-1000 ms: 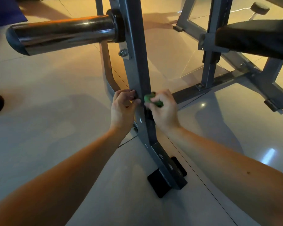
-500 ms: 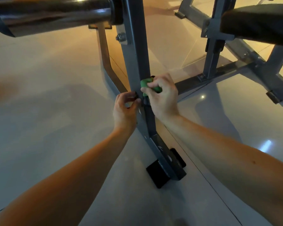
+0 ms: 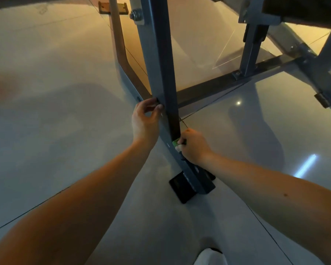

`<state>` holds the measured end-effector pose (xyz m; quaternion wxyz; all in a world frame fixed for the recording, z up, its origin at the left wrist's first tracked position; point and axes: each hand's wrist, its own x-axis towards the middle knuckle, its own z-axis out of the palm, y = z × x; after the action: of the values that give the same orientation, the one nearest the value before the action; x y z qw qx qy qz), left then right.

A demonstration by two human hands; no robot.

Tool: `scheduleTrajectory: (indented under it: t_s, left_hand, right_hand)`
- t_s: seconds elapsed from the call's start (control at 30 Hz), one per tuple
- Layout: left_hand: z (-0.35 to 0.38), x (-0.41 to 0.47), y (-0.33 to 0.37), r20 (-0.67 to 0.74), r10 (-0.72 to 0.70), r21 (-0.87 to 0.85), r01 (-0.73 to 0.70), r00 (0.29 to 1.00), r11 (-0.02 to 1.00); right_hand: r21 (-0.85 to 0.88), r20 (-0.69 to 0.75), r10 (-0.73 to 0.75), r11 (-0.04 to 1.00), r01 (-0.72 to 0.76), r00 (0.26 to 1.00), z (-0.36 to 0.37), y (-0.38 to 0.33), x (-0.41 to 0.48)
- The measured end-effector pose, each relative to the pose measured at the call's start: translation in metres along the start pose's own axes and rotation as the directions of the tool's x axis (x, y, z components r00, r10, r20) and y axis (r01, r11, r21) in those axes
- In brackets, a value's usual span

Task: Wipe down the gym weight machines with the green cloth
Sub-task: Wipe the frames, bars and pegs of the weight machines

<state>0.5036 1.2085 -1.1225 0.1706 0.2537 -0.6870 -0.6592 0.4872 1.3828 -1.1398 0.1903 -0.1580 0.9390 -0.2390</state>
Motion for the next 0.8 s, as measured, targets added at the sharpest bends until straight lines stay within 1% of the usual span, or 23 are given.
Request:
scheduleTrajectory:
  t_s: [0.03, 0.1, 0.13, 0.17, 0.23, 0.3, 0.37, 0.43, 0.47, 0.53, 0.57, 0.6, 0.7, 0.8]
  left_hand:
    - [0.0, -0.006, -0.002, 0.008, -0.02, 0.032, 0.019, 1.0, 0.999]
    - [-0.003, -0.02, -0.011, 0.036, -0.09, 0.1, 0.086, 0.995, 0.991]
    - [-0.005, -0.028, -0.017, 0.053, -0.13, 0.131, 0.122, 0.99, 0.984]
    - [-0.006, -0.036, -0.022, 0.07, -0.169, 0.161, 0.156, 0.983, 0.974]
    - [-0.004, -0.051, -0.028, 0.1, -0.231, 0.214, 0.206, 0.968, 0.955]
    - [0.0, -0.064, -0.03, 0.189, -0.235, 0.251, 0.184, 0.953, 0.95]
    - [0.005, -0.078, -0.027, 0.323, -0.212, 0.251, 0.133, 0.922, 0.959]
    - [0.006, -0.086, -0.024, 0.465, -0.211, 0.225, 0.116, 0.86, 0.967]
    - [0.005, -0.089, -0.021, 0.523, -0.201, 0.235, 0.086, 0.828, 0.968]
    - [0.002, -0.093, -0.02, 0.59, -0.155, 0.324, -0.056, 0.793, 0.944]
    - [0.002, -0.092, -0.021, 0.594, -0.133, 0.364, -0.118, 0.793, 0.924]
    - [0.001, -0.091, -0.022, 0.582, -0.124, 0.383, -0.136, 0.804, 0.914]
    - [0.002, -0.091, -0.02, 0.515, -0.142, 0.376, -0.074, 0.845, 0.923]
    - [0.005, -0.091, -0.019, 0.482, -0.165, 0.393, -0.044, 0.86, 0.918]
  right_hand:
    - [-0.05, 0.093, 0.036, 0.998, -0.032, 0.995, -0.008, -0.001, 0.003]
    - [-0.113, 0.293, 0.099, 0.991, -0.069, 0.951, -0.025, -0.001, 0.001]
    - [-0.134, 0.361, 0.099, 0.99, -0.053, 0.927, -0.033, 0.001, -0.002]
    - [-0.13, 0.397, 0.077, 0.991, -0.027, 0.914, -0.041, 0.003, -0.006]
    - [-0.039, 0.38, -0.006, 0.999, 0.022, 0.925, -0.055, 0.005, -0.019]
    - [0.083, 0.333, -0.057, 0.996, 0.031, 0.941, -0.061, 0.005, -0.031]
    - [0.205, 0.305, -0.051, 0.979, -0.013, 0.951, -0.058, 0.008, -0.039]
    - [0.341, 0.301, -0.023, 0.936, -0.086, 0.953, -0.051, 0.012, -0.045]
    - [0.4, 0.307, -0.015, 0.909, -0.115, 0.952, -0.048, 0.013, -0.047]
    - [0.48, 0.313, -0.005, 0.863, -0.154, 0.95, -0.045, 0.013, -0.051]
    - [0.505, 0.307, 0.003, 0.847, -0.166, 0.952, -0.045, 0.013, -0.052]
    - [0.519, 0.295, 0.016, 0.837, -0.175, 0.955, -0.045, 0.013, -0.053]
    - [0.504, 0.246, 0.064, 0.844, -0.184, 0.967, -0.047, 0.014, -0.057]
    - [0.37, 0.133, 0.136, 0.912, -0.177, 0.982, -0.043, 0.02, -0.059]
